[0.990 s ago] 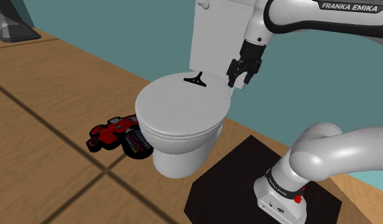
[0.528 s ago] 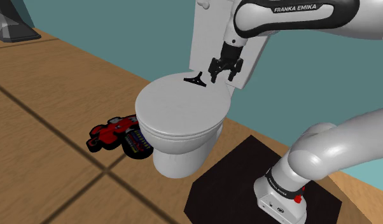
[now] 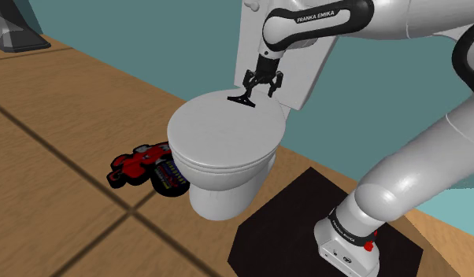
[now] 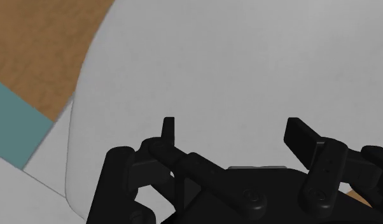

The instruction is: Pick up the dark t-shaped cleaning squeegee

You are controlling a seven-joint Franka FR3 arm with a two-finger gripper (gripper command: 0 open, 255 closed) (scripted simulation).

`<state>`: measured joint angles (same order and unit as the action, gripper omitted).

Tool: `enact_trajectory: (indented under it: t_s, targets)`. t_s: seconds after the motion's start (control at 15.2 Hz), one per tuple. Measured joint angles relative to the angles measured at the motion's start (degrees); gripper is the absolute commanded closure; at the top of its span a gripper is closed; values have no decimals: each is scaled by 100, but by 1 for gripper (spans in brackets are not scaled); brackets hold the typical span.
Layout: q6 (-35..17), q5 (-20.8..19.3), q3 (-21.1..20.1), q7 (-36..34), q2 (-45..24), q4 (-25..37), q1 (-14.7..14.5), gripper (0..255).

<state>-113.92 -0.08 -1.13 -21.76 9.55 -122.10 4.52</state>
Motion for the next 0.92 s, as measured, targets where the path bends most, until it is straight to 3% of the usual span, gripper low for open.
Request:
enact_trajectory:
  t_s: [0.33,0.92]
  targets:
    - [-217,-122,80,-405,-1091,914,122,0]
    - [-114,-217,323,-1030,-3056,3047,301,0]
